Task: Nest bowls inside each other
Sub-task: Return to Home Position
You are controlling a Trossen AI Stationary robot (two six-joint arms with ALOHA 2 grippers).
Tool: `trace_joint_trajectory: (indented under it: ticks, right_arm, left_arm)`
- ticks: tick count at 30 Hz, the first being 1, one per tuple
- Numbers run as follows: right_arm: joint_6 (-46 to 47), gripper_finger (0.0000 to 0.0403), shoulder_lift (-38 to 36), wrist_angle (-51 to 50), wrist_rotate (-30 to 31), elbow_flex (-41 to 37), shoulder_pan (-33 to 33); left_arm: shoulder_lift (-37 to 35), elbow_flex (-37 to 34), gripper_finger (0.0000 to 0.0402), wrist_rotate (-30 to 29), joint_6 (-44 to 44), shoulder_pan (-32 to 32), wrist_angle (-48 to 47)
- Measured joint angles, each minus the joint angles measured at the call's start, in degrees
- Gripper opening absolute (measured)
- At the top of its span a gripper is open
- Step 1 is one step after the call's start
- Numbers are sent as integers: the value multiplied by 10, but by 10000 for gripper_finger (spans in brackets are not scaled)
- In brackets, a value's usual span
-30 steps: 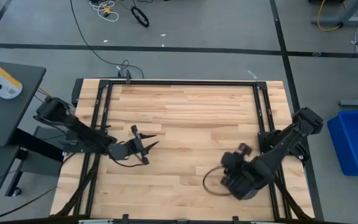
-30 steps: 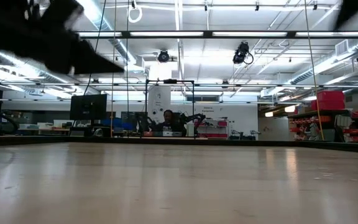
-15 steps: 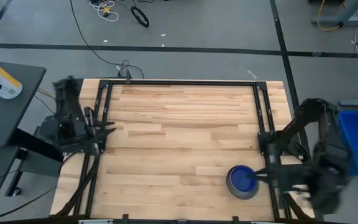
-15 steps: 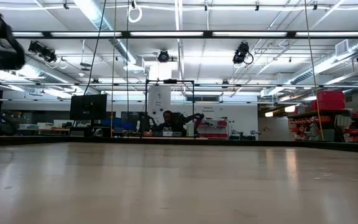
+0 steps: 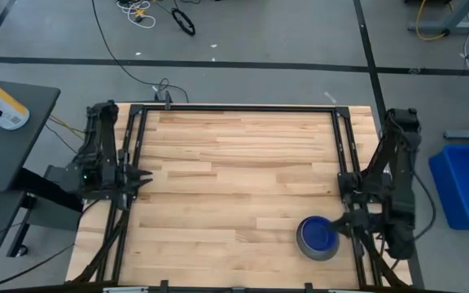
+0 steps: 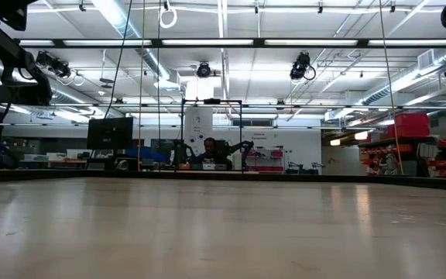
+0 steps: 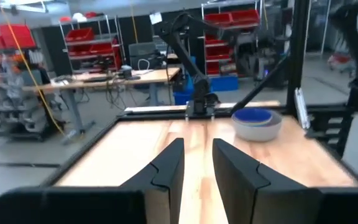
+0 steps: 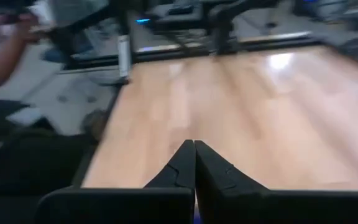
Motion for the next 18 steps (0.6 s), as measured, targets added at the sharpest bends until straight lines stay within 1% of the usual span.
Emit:
trace_joint_trajectory:
  ticks: [2,5,7,8,10,12,15,16,18]
  right_arm:
    - [-111,1,-7,183,-12,-65,-1]
    - [-264,1,-8,442,-3,-147,-9]
    - [-329,6,-8,562,-6,-184,-9]
    - [-351,10,-7,600,-18,-199,-6]
    - [-396,22,4,650,-52,-217,-1]
    - [-426,34,14,663,-52,-228,1]
    - [-418,40,18,665,-20,-228,-6]
    - [-411,39,16,667,-21,-228,-14]
    - [-398,33,10,669,-52,-228,-49]
  left_arm:
    - [-1,0,91,0,-22,0,1]
    - [1,-8,91,0,-56,0,0]
    - [4,-13,91,0,-72,0,0]
    - [6,-16,91,0,-75,0,0]
    - [9,-18,91,0,-82,0,0]
    - [10,-18,91,1,-87,0,0]
    - [10,-18,91,9,-90,0,1]
    - [10,-18,91,12,-91,0,1]
    - [10,-18,91,18,-93,0,1]
